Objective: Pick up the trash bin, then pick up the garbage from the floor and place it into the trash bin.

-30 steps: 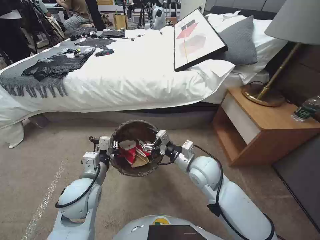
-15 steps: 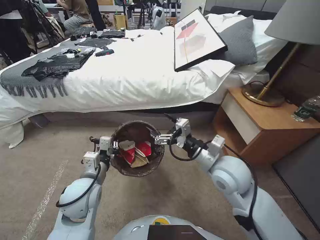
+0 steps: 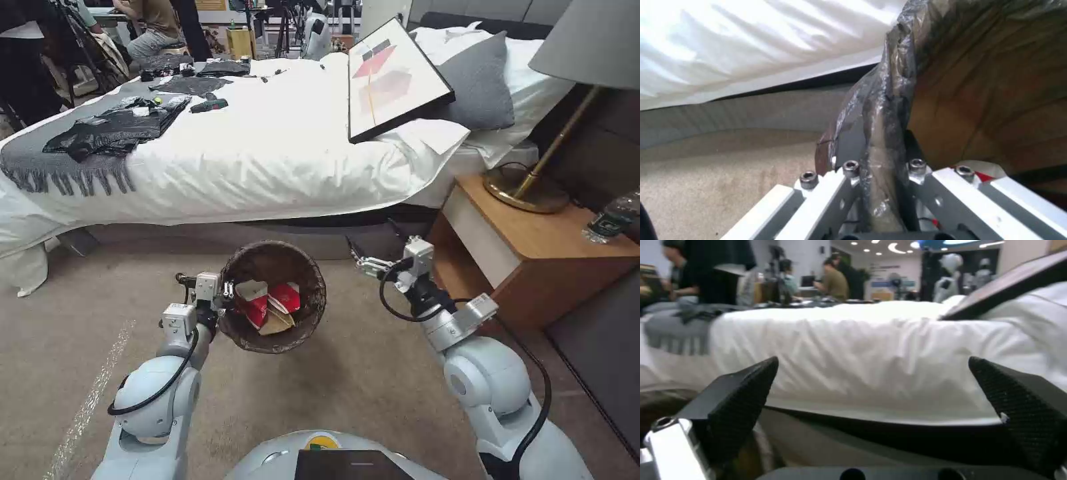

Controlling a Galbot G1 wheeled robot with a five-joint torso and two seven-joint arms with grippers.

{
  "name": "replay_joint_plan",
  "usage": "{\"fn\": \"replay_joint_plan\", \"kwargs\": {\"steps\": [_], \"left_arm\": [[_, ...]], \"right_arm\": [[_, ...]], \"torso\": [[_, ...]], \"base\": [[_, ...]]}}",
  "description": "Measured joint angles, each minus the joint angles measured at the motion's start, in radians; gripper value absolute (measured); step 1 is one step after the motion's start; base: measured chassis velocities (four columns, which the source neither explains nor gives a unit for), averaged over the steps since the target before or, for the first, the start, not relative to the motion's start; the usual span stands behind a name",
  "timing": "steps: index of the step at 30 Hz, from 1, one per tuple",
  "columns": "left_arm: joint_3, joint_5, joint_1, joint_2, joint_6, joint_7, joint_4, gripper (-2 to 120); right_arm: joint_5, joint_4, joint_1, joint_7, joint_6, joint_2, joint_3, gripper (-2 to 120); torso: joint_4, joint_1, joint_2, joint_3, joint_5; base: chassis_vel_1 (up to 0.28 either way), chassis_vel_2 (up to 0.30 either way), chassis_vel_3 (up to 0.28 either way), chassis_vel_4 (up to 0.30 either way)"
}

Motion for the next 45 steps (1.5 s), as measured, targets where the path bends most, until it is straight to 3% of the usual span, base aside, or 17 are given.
{"fn": "replay_joint_plan", "kwargs": {"steps": [14, 45], "left_arm": [[-0.008, -0.002, 0.002, 0.001, 0.004, 0.003, 0.003, 3], [0.002, 0.004, 0.007, -0.003, 0.004, 0.002, -0.002, 3]], "right_arm": [[-0.06, -0.045, -0.198, -0.018, 0.167, 0.095, 0.174, 100], [0.031, -0.081, -0.188, -0.014, 0.187, 0.073, 0.311, 100]], "torso": [[0.0, 0.0, 0.0, 0.0, 0.0], [0.0001, 0.0, 0.0, 0.0, 0.0001]], "base": [[0.0, 0.0, 0.0, 0.0], [0.059, 0.053, 0.053, 0.055]]}}
